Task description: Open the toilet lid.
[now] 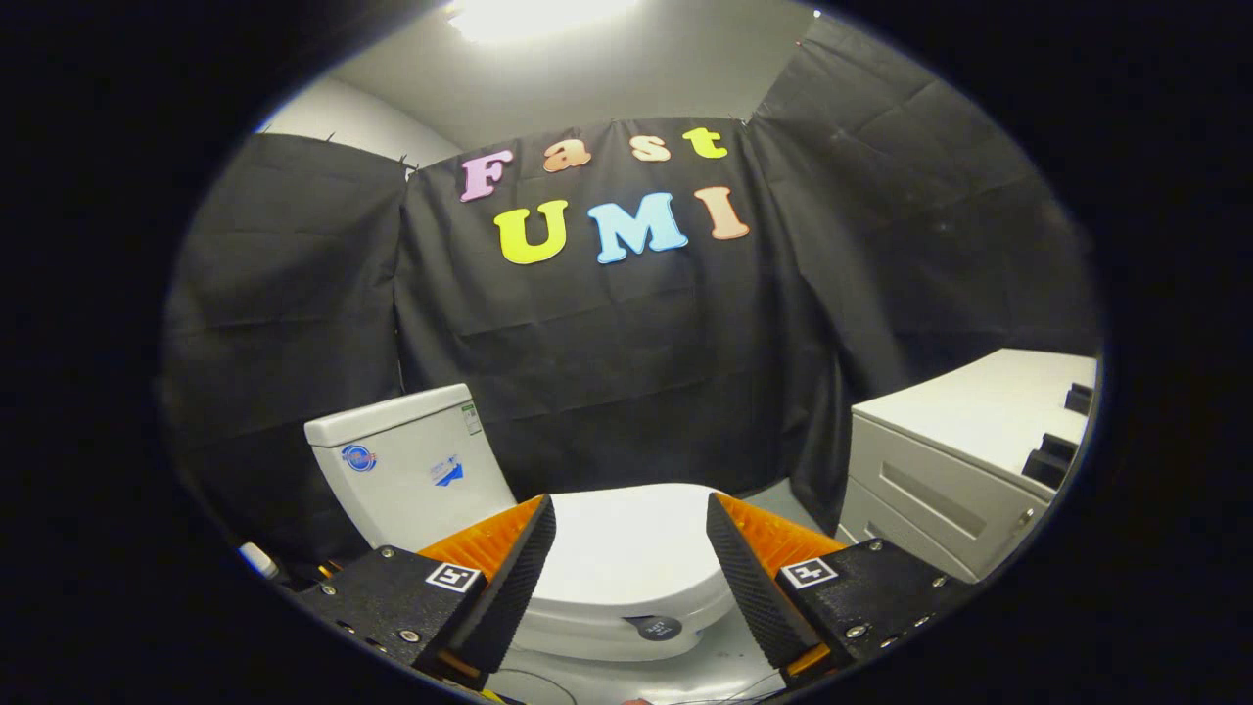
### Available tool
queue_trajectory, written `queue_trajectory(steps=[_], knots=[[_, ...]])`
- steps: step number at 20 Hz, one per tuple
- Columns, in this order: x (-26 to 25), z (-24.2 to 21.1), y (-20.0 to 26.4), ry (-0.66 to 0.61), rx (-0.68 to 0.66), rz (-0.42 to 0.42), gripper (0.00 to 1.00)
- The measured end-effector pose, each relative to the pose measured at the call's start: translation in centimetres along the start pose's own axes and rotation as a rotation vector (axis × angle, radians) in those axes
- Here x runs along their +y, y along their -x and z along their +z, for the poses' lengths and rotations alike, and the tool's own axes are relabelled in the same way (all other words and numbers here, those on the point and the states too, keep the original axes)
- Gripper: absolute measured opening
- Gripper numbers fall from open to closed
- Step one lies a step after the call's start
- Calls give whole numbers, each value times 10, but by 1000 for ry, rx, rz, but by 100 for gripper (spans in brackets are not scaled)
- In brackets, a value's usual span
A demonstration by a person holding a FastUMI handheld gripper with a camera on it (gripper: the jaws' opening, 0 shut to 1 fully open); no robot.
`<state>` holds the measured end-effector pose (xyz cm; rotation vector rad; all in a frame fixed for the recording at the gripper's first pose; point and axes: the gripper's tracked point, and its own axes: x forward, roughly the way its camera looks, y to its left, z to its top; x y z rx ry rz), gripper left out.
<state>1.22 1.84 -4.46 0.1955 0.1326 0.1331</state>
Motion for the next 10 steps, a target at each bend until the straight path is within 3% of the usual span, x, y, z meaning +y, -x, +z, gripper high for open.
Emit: queue_trajectory(steps=[10], knots=[[-24, -63, -31, -299, 216, 66, 95]])
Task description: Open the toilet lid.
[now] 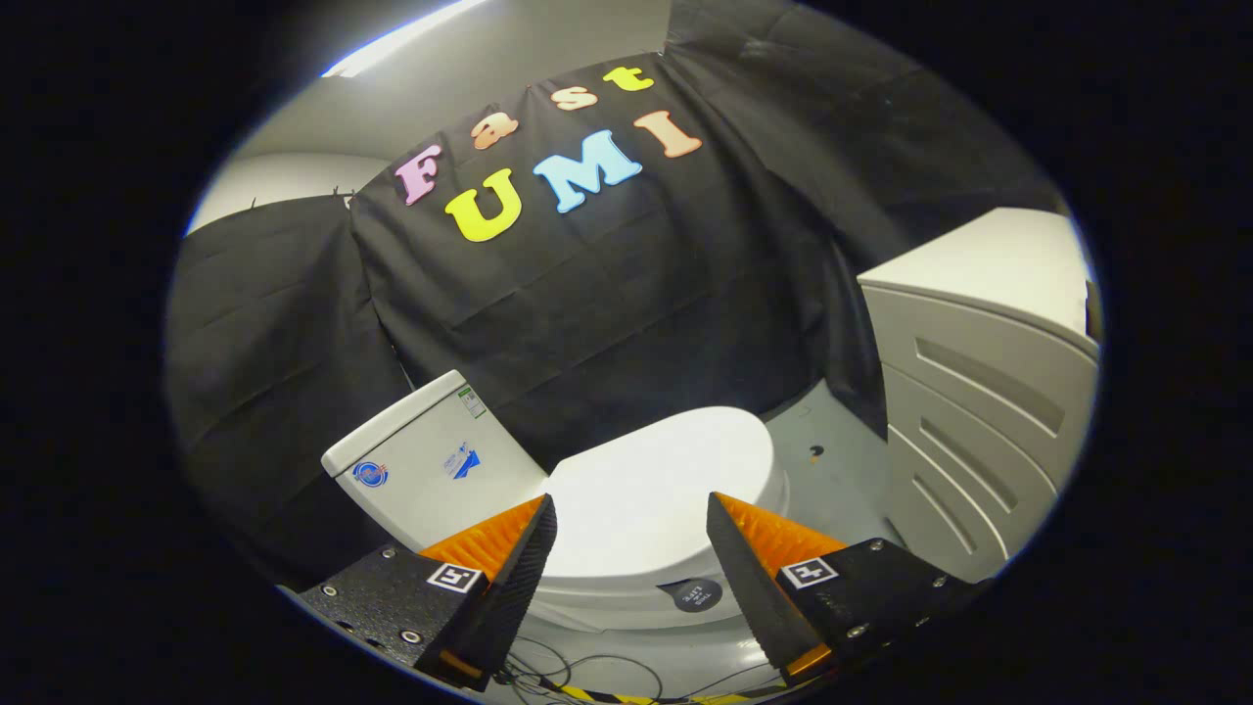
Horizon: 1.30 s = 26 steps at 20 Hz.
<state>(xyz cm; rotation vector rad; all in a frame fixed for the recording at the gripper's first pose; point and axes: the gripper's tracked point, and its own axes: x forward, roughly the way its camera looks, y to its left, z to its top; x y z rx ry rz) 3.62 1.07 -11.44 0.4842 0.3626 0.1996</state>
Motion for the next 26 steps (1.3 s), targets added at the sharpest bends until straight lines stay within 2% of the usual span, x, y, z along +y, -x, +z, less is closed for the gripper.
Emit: queue_trajectory(steps=[5, 11, 17, 24, 26], knots=[[-7, -41, -23, -174, 160, 55, 95], [-34, -74, -42, -233, 250, 26, 95], [-70, -104, -49, -353, 318, -55, 95], [-73, -137, -65, -524, 409, -39, 94], [-74, -146, -67, -558, 440, -38, 91]])
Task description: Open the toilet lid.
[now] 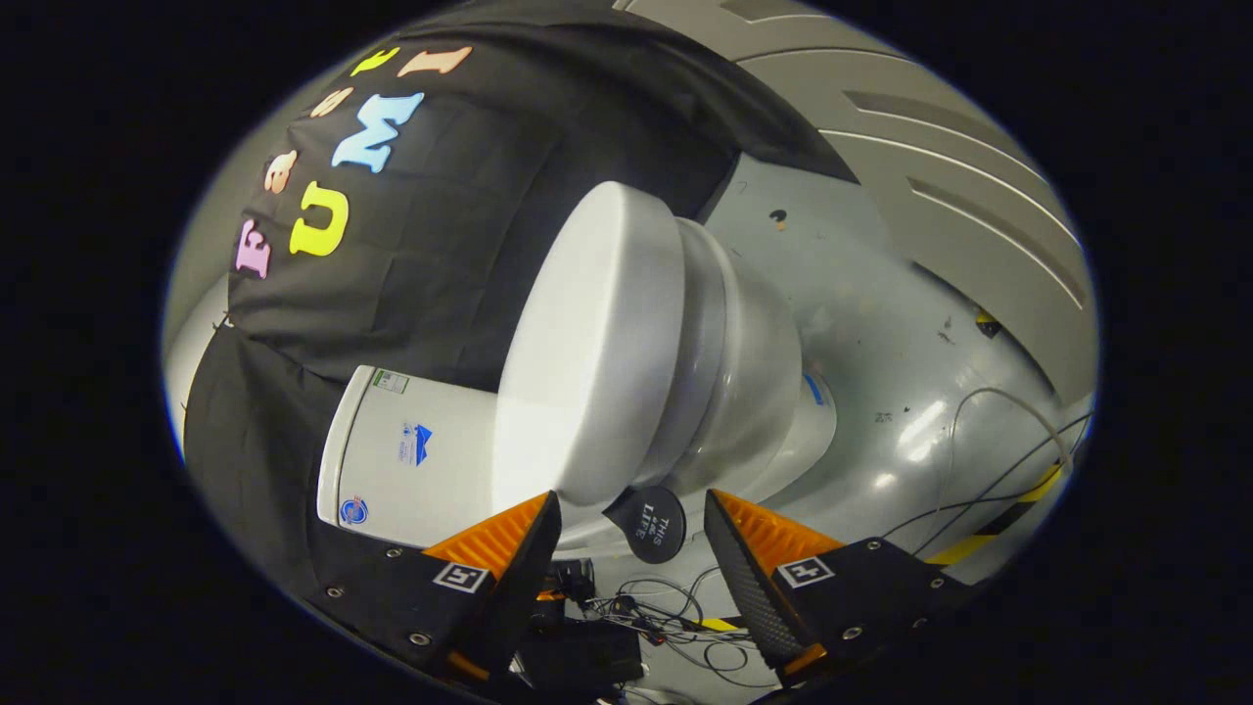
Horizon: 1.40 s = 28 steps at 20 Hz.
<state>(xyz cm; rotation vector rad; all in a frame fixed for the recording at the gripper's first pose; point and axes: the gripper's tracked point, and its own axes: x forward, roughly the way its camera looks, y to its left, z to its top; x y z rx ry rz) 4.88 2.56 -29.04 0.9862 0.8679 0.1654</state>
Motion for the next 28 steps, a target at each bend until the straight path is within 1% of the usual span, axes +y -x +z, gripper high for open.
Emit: queue_trajectory(steps=[3, 4, 5, 7, 8, 12, 13, 15, 18, 20, 23, 24, 28], knots=[[-8, -5, -6, -50, 30, -5, 81], [-9, -7, -7, -73, 40, 4, 74], [-7, -6, -8, -99, 48, 27, 70], [2, -8, -9, -139, 62, 77, 55], [-1, -7, -11, -140, 58, 76, 48], [-8, -4, -13, -157, 51, 61, 25], [-7, -1, -8, -172, 52, 68, 24], [-1, 1, -8, -193, 44, 91, 18], [1, 1, -8, -180, 23, 63, 0], [3, 1, -8, -163, 17, 41, 0], [2, 1, -7, -173, 17, 9, 0], [6, 2, -6, -155, 12, 4, 0], [21, 8, 2, -14, -51, -24, 0]])
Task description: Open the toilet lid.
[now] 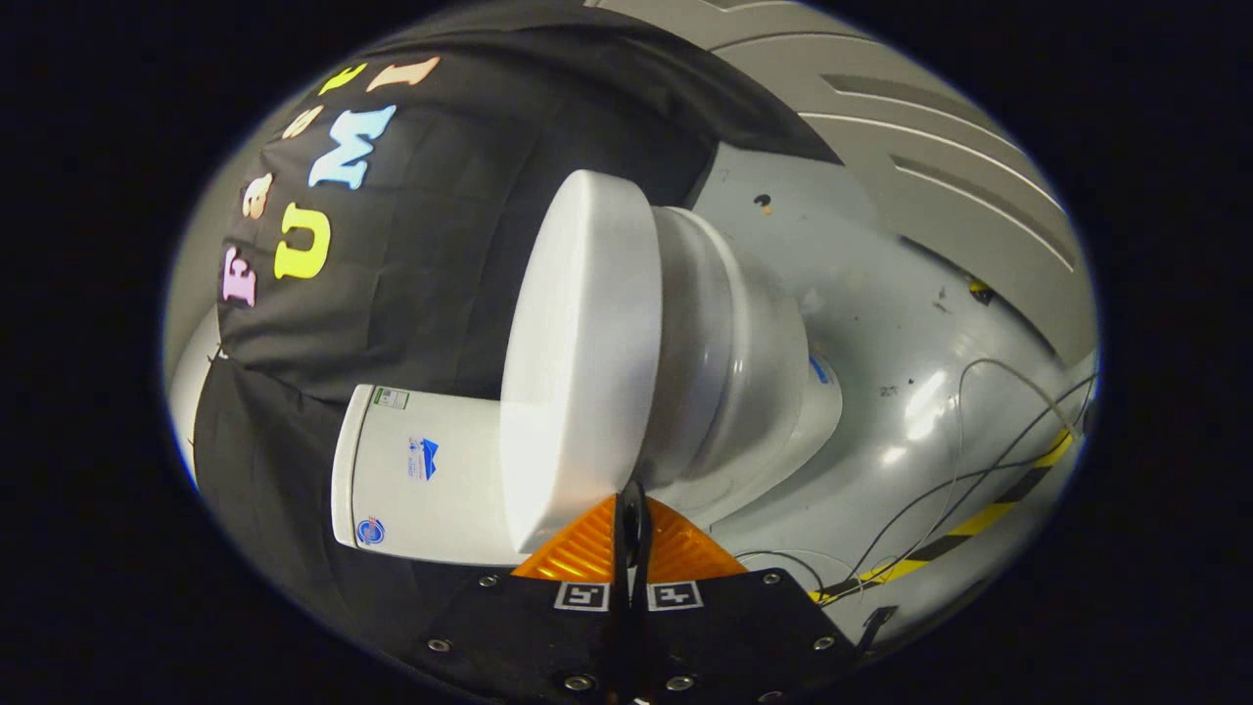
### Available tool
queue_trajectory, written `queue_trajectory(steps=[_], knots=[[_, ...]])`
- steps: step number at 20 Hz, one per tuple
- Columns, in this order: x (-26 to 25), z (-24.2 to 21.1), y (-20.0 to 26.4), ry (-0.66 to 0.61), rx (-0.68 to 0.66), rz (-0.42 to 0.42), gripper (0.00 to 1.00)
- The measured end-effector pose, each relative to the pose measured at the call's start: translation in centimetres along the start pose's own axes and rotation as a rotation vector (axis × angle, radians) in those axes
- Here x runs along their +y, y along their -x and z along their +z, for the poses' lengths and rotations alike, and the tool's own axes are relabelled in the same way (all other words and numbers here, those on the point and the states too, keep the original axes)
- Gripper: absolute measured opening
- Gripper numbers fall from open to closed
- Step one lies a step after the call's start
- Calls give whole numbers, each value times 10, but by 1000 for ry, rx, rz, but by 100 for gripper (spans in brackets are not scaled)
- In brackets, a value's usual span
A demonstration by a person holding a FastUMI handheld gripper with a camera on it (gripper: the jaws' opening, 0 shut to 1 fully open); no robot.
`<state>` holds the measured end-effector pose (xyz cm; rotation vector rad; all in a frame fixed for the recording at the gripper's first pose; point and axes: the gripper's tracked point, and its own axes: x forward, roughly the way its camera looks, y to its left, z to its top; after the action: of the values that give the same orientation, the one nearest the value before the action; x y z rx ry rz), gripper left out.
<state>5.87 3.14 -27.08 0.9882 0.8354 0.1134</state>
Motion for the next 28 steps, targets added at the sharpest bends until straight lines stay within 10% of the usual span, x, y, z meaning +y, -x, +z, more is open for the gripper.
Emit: queue_trajectory(steps=[28], knots=[[157, -3, 52, 628, -382, -235, 0]])
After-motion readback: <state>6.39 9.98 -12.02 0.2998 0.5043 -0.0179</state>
